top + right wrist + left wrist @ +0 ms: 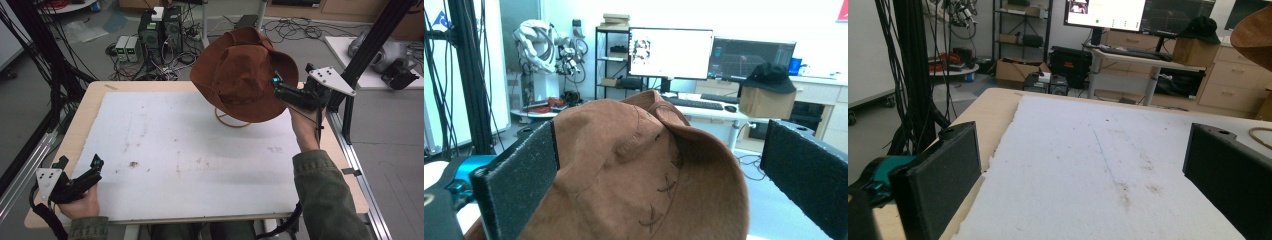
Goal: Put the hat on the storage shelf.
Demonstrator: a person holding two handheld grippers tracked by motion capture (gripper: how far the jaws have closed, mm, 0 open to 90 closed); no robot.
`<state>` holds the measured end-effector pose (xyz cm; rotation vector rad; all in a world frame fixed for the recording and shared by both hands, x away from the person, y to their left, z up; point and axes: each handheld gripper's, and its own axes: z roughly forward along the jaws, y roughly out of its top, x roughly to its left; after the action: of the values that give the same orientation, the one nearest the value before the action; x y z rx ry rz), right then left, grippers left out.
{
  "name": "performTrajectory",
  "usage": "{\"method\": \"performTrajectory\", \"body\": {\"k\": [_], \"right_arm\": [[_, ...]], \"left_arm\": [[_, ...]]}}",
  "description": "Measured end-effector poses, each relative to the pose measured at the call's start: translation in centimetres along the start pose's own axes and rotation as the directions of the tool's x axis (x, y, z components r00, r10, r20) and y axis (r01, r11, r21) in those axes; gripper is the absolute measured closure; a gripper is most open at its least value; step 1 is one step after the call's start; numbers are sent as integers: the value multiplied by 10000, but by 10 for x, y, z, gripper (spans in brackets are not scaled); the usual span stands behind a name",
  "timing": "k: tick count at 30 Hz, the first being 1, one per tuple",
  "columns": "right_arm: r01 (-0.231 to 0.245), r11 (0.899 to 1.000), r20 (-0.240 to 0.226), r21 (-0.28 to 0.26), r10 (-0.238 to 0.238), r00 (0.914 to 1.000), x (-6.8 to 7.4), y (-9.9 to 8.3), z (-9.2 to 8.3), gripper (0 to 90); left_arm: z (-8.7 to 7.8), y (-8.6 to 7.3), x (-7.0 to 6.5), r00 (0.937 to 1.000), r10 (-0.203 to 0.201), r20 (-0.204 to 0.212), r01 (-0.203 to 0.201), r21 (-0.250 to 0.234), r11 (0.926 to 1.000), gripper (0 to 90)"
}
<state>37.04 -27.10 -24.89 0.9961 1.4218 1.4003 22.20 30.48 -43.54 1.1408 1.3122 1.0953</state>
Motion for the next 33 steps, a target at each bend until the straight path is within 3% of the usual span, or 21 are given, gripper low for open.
{"method": "performTrajectory", "body": {"k": [5, 7, 11, 18, 25, 33], "right_arm": [[-9, 10000, 59, -54, 9, 10000, 5, -1, -26, 16], [39, 10000, 90, -57, -39, 10000, 5, -2, -29, 16], [-1, 10000, 601, 93, -5, 9982, 0, -19, -44, 17], [-651, 9976, 1482, 225, 611, 9871, -7, -63, -73, 17], [-1103, 9934, 1658, 300, 1039, 9807, -10, -105, -89, 17], [-929, 9944, 1702, 514, 829, 9819, -8, -129, -97, 17]], "left_arm": [[0, 0, 0, 10000, -26, 11, 26, 0, 10000, 24], [0, 0, 0, 10000, -26, -6, 26, -14, 10000, 24], [-1, 0, 0, 10000, -77, -38, 77, -56, 10000, 24], [-1, 0, 0, 9999, -67, -88, 67, -11, 10000, 24], [-1, -1, 0, 9999, 25, -134, -25, 31, 10000, 24], [0, -2, 0, 9999, 50, -141, -49, 86, 10000, 24]]}}
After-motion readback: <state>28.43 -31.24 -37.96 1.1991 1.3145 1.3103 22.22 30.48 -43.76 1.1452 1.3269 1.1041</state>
